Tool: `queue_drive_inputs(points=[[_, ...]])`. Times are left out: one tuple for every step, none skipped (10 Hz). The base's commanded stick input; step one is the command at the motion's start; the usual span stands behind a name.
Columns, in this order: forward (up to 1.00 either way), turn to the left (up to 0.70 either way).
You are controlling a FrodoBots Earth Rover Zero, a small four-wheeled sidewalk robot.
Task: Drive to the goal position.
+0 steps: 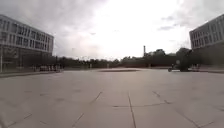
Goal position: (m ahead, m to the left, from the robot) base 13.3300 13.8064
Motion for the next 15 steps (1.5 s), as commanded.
queue_drive_inputs(points=[[0.7, 0.0], [0.7, 0.0], [0.7, 0.0], [0.7, 0.0], [0.7, 0.0], [0.7, 0.0], [0.7, 0.0], [0.7, 0.0], [0.7, 0.0], [0.7, 0.0], [0.7, 0.0], [0.7, 0.0], [0.7, 0.0], [0.7, -0.02], [0.7, -0.17]])
